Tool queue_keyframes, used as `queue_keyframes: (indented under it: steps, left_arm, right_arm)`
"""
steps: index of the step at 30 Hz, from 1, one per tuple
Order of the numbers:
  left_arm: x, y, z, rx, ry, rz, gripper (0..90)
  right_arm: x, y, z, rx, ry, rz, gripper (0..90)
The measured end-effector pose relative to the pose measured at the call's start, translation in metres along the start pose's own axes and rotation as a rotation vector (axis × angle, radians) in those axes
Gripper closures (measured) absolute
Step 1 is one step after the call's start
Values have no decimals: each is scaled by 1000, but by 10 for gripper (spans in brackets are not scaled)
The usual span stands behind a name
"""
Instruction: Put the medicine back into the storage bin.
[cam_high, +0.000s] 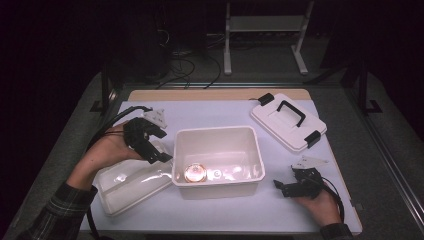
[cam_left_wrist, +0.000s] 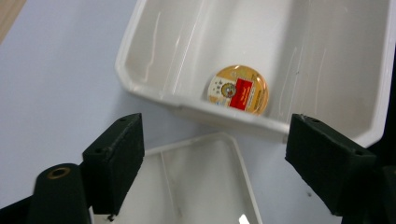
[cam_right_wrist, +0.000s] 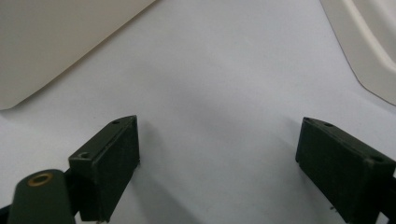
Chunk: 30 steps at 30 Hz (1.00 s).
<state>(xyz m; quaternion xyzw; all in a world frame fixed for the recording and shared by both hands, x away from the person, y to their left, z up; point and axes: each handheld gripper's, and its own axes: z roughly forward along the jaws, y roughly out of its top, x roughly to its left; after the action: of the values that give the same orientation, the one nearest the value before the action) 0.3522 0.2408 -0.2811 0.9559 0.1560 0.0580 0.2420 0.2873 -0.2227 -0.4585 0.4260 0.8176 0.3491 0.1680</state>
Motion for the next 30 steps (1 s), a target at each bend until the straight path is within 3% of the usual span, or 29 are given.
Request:
queue_keyframes:
  steps: [3, 6, 10, 18, 20, 24, 30]
  left_arm:
    - [3, -7, -3, 3, 10, -18, 208]
    - [8, -27, -8, -5, 32, -69, 232]
    - [12, -45, -11, -10, 46, -104, 313]
    - [15, -85, -6, -1, 75, -177, 438]
    - [15, -89, -5, -2, 75, -188, 460]
    - [14, -113, 1, 10, 89, -232, 496]
    - [13, -134, 9, 15, 84, -277, 512]
  right_arm:
    - [0, 0, 0, 0, 0, 1, 127]
    - [0, 0, 0, 0, 1, 1, 127]
    - [0, 0, 0, -1, 1, 1, 127]
    - [0, 0, 0, -1, 1, 0, 127]
    - [0, 0, 0, -1, 1, 0, 127]
    - [0, 0, 0, -2, 1, 0, 127]
    - [0, 0, 0, -2, 1, 0, 127]
